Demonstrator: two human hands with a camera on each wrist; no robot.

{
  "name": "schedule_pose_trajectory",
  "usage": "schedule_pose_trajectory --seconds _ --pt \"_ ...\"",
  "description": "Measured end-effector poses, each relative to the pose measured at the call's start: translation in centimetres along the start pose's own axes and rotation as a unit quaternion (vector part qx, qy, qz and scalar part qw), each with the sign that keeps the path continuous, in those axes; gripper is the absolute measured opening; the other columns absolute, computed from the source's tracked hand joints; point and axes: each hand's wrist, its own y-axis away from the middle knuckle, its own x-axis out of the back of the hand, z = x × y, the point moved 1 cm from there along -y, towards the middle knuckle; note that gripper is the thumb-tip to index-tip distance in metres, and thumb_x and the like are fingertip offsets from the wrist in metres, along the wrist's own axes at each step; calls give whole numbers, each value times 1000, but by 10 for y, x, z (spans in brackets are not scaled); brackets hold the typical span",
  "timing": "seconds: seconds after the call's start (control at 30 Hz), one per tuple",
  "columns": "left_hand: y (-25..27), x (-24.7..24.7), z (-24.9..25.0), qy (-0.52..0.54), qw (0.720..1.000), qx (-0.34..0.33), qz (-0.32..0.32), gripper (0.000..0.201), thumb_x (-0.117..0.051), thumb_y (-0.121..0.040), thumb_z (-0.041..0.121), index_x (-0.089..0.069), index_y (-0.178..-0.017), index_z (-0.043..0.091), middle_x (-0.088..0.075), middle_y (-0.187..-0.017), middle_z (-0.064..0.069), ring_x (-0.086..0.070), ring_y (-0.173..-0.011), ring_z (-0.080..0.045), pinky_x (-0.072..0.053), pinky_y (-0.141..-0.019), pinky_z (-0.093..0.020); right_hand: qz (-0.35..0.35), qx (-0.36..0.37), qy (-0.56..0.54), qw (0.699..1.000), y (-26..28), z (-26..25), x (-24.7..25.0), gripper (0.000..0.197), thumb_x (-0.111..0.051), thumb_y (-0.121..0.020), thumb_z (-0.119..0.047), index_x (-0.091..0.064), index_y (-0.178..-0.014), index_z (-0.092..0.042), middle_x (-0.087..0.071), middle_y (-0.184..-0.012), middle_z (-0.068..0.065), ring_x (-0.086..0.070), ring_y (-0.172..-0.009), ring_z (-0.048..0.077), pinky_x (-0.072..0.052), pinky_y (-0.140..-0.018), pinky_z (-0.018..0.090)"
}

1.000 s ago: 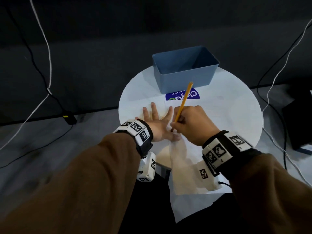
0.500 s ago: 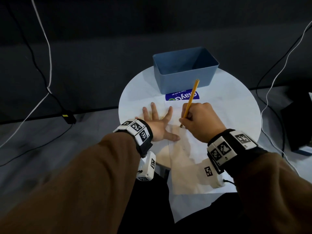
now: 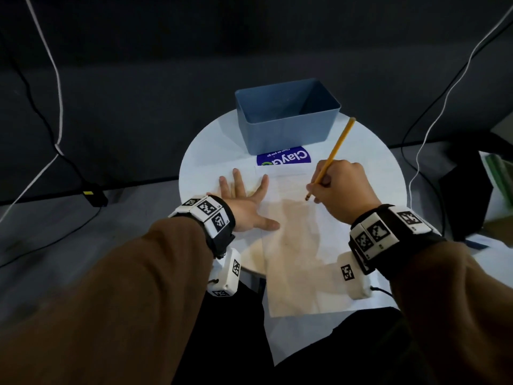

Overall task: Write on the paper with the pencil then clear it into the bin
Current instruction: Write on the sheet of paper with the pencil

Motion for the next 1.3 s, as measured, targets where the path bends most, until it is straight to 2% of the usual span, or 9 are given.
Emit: schedule_pose_trajectory --seconds 0.07,0.33,0.57,0.83,0.93,1.03,1.1,1.2,1.3 --pt "1 0 0 -2 1000 1 3 114 -58 -79 77 29 -147 48 50 -147 -15 36 -139 -46 7 -111 -72 -3 12 -25 1000 0 -9 -7 20 -72 -91 -19 -64 -74 -18 -70 -68 -3 -69 -65 6 -51 -69 13" --pt "3 -1 -1 2 1000 -3 9 114 -58 -79 77 28 -148 48 49 -148 -15 36 -140 -45 6 -111 -73 11 -27 12 999 3 9 -2 19 -70 -90 -15 -63 -73 -17 -69 -71 3 -69 -77 22 -58 -80 38" --pt "2 -1 0 -10 1000 1 8 114 -56 -78 79 29 -147 47 49 -148 -15 35 -140 -46 4 -112 -73 4 3 -27 1000 3 0 -8 17 -73 -92 -18 -65 -76 -17 -71 -71 0 -70 -64 8 -57 -73 25" --pt "1 -1 -2 -4 1000 -3 12 114 -57 -78 79 28 -148 48 48 -149 -14 35 -141 -45 5 -112 -72 29 -36 12 999 5 17 10 19 -70 -92 -13 -63 -75 -16 -68 -73 3 -69 -71 19 -60 -77 39" --pt "-1 -2 -2 -12 1000 -1 11 115 -56 -78 80 29 -147 48 49 -148 -15 34 -141 -46 4 -112 -72 4 -14 14 1000 5 5 2 17 -72 -91 -17 -64 -77 -15 -69 -73 2 -69 -72 18 -58 -78 35" --pt "0 -3 0 -14 1000 1 21 114 -56 -78 80 29 -147 48 48 -149 -14 33 -142 -45 3 -113 -72 -14 -4 21 1000 5 -5 -10 14 -69 -94 -19 -65 -82 -14 -68 -79 3 -64 -75 16 -47 -64 20" --pt "1 -3 0 -13 1000 1 25 113 -56 -78 79 28 -147 49 47 -150 -14 33 -142 -44 4 -113 -71 -4 -25 32 999 5 0 -3 14 -68 -95 -18 -64 -82 -13 -65 -80 4 -62 -74 15 -43 -61 18" --pt "1 -4 -2 -7 1000 -1 22 115 -57 -76 80 28 -147 50 47 -150 -14 34 -142 -44 4 -113 -71 21 -61 26 998 6 18 14 14 -69 -94 -17 -63 -82 -13 -67 -80 6 -68 -70 19 -58 -70 30" --pt "1 -3 -1 -11 1000 -1 23 115 -57 -76 81 27 -147 50 46 -151 -14 33 -142 -44 3 -113 -71 33 -49 19 998 7 21 15 15 -71 -93 -18 -63 -81 -15 -69 -78 4 -70 -70 18 -60 -74 33"
